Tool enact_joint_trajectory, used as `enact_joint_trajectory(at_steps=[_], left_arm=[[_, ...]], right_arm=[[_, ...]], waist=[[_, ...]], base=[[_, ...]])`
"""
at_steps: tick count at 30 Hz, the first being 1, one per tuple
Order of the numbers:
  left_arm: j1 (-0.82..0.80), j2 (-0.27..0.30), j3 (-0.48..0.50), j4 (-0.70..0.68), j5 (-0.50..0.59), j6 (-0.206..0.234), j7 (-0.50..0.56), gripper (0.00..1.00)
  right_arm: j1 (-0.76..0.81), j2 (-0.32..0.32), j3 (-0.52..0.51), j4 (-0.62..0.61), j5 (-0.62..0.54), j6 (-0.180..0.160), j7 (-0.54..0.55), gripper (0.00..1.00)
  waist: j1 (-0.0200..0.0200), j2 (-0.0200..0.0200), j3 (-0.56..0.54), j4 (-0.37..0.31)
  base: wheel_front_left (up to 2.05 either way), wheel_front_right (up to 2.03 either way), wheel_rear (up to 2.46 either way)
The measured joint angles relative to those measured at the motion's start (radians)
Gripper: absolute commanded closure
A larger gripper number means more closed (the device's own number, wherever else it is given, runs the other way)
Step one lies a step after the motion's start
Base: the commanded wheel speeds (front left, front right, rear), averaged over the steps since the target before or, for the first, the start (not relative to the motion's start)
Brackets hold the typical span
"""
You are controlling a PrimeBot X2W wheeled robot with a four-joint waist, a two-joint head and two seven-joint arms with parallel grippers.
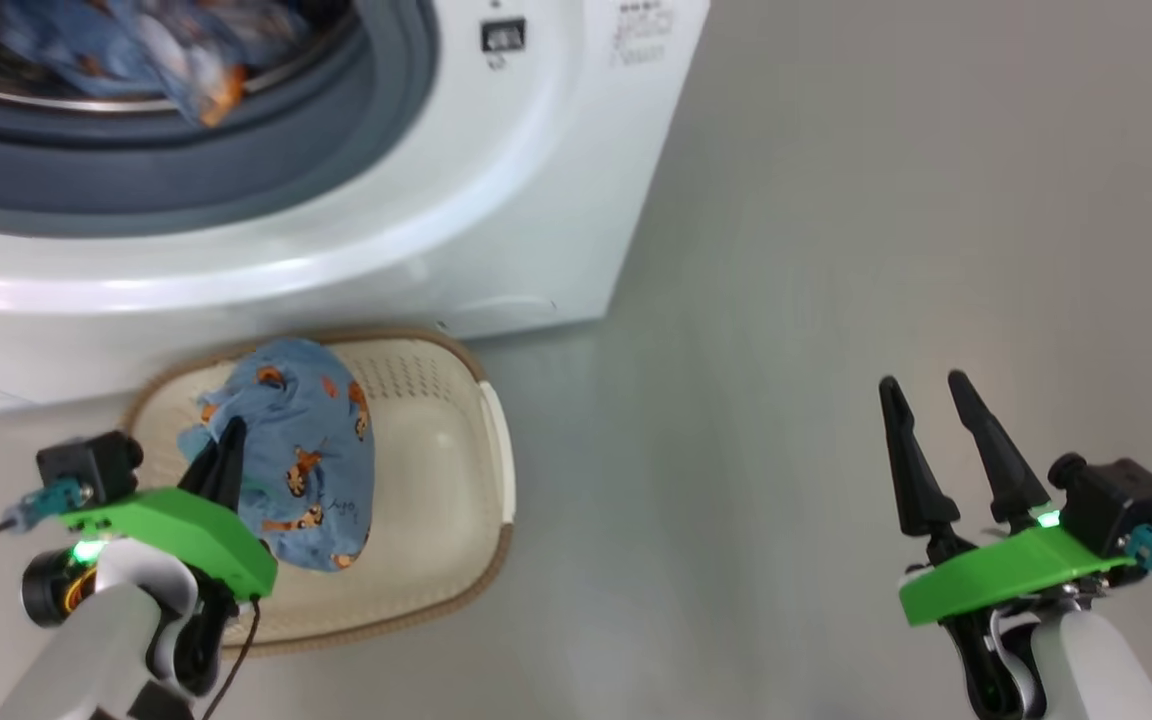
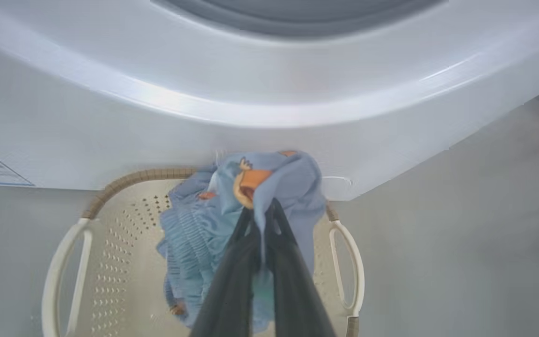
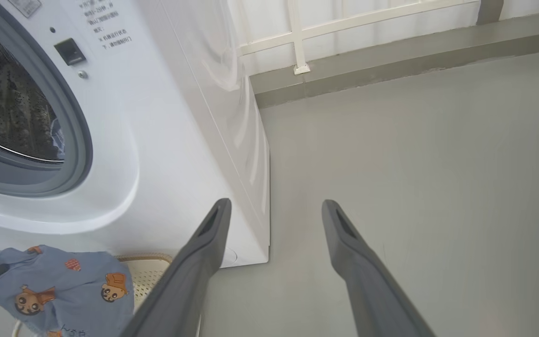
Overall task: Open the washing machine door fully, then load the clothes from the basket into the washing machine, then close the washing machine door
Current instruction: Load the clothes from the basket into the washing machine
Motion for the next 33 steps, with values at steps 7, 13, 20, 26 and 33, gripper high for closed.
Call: enact_joint_trajectory(at_steps=[7,13,20,26,33], left_arm=[[0.138,-0.027,0.21,-0.164,0.166,0.0,0.0,1.0],[0.262,-0.048,0.344,-0.313,0.289,0.0,0.0,1.0],[0.4,-0.09,0.48,-0.485,0.458,0.0,0.0,1.0],[0.512,-0.144,0.559,-0.625,0.567,0.0,0.0,1.0],[0.614,-0.196,0.635,-0.753,0.611,0.0,0.0,1.0]], right_arm=[[0.054,-0.021,-0.005,0.009,0.0,0.0,0.0,0.0],[0.086,-0.039,-0.007,0.012,0.004,0.0,0.0,0.0],[0.113,-0.053,-0.013,0.01,0.008,0.0,0.0,0.0],[0.137,-0.066,-0.024,0.01,0.009,0.0,0.0,0.0],[0.156,-0.067,-0.045,0.007,0.009,0.0,0.0,0.0]], waist=[[0.0,0.0,-0.108,0.049],[0.0,0.0,-0.18,0.085],[0.0,0.0,-0.237,0.113],[0.0,-0.0001,-0.264,0.129],[0.0,0.0,-0.281,0.134]], base=[[0.0,0.0,0.0],[0.0,0.0,0.0],[0.0,0.0,0.0],[0.0,0.0,0.0],[0.0,0.0,0.0]])
